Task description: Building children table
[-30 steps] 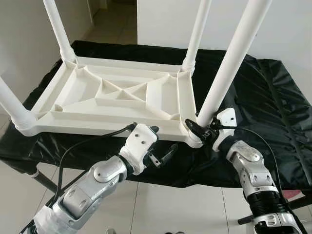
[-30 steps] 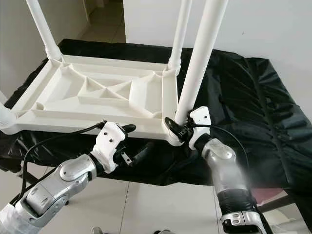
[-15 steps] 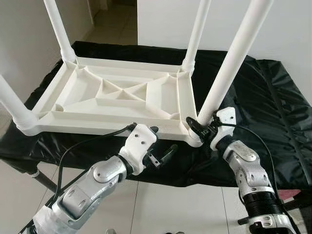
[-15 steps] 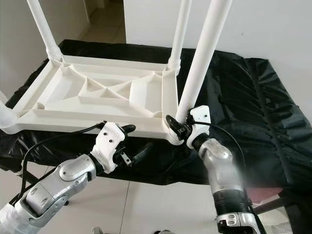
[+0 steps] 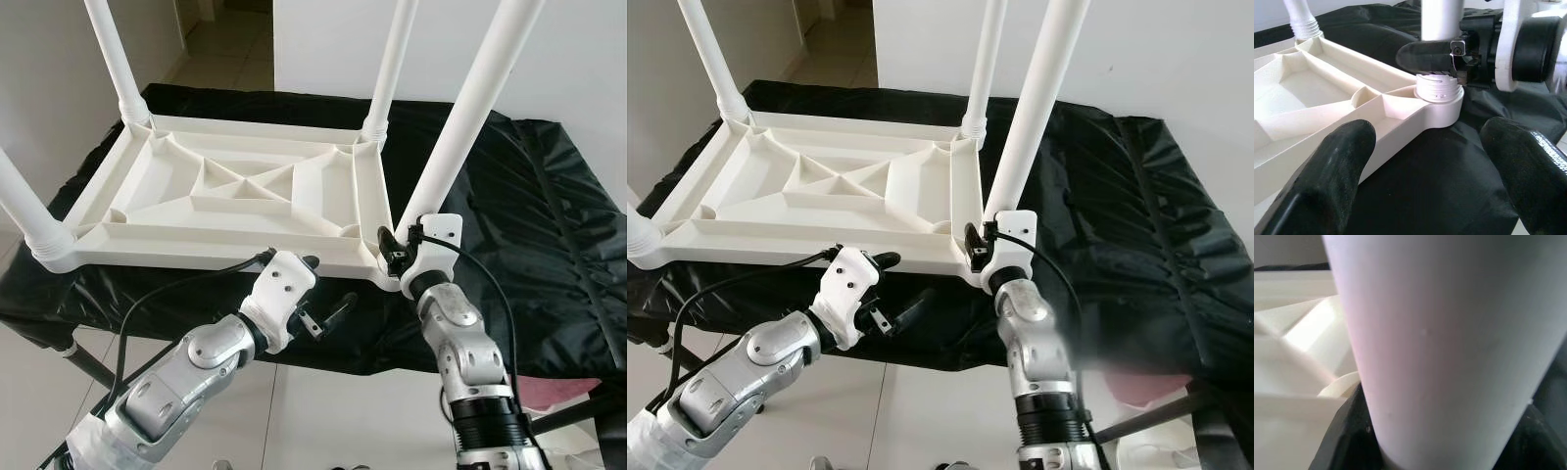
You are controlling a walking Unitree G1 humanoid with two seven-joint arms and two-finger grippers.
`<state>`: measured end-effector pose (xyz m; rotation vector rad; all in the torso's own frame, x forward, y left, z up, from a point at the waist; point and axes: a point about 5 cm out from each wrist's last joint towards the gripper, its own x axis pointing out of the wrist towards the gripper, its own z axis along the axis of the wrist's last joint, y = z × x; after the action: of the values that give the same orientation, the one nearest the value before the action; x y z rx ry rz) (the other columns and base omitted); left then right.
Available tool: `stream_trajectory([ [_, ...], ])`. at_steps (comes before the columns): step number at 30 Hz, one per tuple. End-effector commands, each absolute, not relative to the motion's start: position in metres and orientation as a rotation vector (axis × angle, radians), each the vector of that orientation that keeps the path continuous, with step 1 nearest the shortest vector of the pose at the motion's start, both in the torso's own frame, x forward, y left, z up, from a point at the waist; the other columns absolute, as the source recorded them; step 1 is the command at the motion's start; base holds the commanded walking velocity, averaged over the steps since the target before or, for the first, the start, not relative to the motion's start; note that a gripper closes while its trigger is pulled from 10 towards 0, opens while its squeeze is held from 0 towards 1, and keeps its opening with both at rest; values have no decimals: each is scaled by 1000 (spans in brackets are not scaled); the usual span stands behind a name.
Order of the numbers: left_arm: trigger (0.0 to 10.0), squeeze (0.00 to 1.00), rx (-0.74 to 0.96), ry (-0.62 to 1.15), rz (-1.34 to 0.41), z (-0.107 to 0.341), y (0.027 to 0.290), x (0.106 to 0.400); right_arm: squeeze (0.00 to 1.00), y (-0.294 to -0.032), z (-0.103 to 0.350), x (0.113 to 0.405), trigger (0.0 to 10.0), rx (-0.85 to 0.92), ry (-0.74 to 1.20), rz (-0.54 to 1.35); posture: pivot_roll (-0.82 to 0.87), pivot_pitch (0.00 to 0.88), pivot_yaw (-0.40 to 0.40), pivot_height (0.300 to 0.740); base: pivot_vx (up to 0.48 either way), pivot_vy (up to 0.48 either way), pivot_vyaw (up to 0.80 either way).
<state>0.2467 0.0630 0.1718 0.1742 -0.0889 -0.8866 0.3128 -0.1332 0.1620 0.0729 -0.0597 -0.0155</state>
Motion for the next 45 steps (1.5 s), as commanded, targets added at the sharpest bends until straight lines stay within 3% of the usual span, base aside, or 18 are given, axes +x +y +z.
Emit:
stream_trajectory([
  [1, 10000, 0, 195, -61, -1089, 166, 57, 236, 0, -131, 149, 308, 10000, 132, 16, -79, 8, 107, -20, 740, 0, 0, 0],
  [12, 10000, 0, 195, -62, -1087, 166, 57, 236, 0, -126, 158, 307, 10000, 160, -14, -112, 5, 92, -20, 740, 0, 0, 0],
  [13, 10000, 0, 195, -61, -1089, 166, 57, 236, 365, -129, 160, 307, 10000, 149, -28, -104, 4, 92, -19, 740, 0, 0, 0],
  [14, 10000, 0, 195, -61, -1089, 166, 57, 236, 365, -129, 160, 307, 10000, 149, -28, -104, 4, 92, -19, 740, 0, 0, 0],
  [15, 10000, 0, 197, -60, -1090, 166, 57, 237, 600, -130, 162, 307, 10000, 144, -35, -103, 2, 87, -18, 740, 0, 0, 0],
  [16, 10000, 0, 198, -61, -1093, 166, 56, 237, 1000, -133, 164, 307, 10000, 127, -50, -92, 1, 87, -19, 740, 0, 0, 0],
  [28, 10000, 0, 197, -58, -1095, 165, 57, 236, 1000, -147, 169, 306, 10000, 26, -87, 182, 0, 92, -19, 740, 0, 0, 0],
  [29, 10000, 0, 199, -57, -1095, 165, 57, 236, 75, -149, 169, 307, 10000, 14, -86, 235, 0, 90, -17, 740, 0, 0, 0],
  [30, 10000, 0, 201, -57, -1095, 165, 58, 236, 75, -149, 169, 308, 10000, 8, -85, 269, 0, 90, -17, 740, 0, 0, 0],
  [31, 10000, 0, 201, -59, -1094, 165, 58, 237, 0, -150, 169, 309, 10000, -12, -92, 316, -1, 88, -15, 740, 0, 0, 0],
  [38, 10000, 0, 206, -58, -1098, 166, 57, 239, 0, -155, 168, 316, 10000, -141, -89, 496, -3, 96, -6, 740, 0, 0, 0],
  [45, 10000, 0, 211, -60, -1089, 167, 59, 240, 0, -163, 166, 323, 10000, -184, -83, 544, 2, 97, -2, 740, 0, 0, 0],
])
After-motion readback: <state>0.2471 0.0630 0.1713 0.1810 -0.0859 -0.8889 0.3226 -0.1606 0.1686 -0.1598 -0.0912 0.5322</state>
